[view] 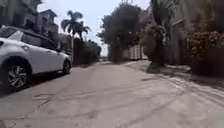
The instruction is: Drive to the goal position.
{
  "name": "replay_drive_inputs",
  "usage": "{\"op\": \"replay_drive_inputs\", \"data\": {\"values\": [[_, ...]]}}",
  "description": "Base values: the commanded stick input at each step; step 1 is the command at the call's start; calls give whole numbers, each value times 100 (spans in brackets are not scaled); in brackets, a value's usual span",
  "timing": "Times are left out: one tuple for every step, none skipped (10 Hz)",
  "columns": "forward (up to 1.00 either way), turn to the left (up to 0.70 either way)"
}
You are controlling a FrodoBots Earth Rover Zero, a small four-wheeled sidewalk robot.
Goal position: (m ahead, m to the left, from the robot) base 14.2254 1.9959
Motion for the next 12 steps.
{"op": "replay_drive_inputs", "data": {"values": [[100, 0], [100, 0], [100, 0], [100, 0], [100, 0], [100, 0], [100, 0], [100, 0], [100, 0], [100, 0], [100, 0], [100, 0]]}}
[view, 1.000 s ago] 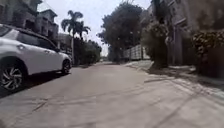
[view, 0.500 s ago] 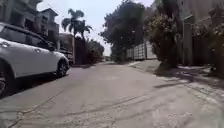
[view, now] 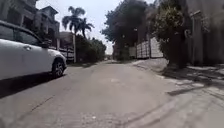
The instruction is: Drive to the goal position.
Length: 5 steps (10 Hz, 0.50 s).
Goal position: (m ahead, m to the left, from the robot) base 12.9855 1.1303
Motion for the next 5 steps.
{"op": "replay_drive_inputs", "data": {"values": [[100, 0], [100, 0], [100, 0], [100, 0], [100, 0]]}}
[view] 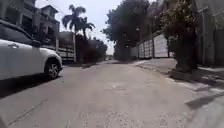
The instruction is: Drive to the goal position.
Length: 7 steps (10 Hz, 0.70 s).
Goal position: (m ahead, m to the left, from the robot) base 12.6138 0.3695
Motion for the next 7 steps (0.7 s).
{"op": "replay_drive_inputs", "data": {"values": [[100, 0], [100, 0], [100, 0], [100, 0], [100, 0], [100, 0], [100, 0]]}}
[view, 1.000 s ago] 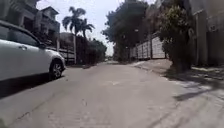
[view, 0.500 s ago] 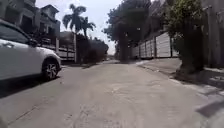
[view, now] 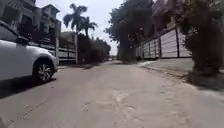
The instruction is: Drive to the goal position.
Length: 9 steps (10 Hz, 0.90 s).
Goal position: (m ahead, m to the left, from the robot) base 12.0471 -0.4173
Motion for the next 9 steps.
{"op": "replay_drive_inputs", "data": {"values": [[100, 0], [100, 0], [100, 0], [100, 0], [100, 0], [100, 0], [100, 0], [100, 0], [100, 0]]}}
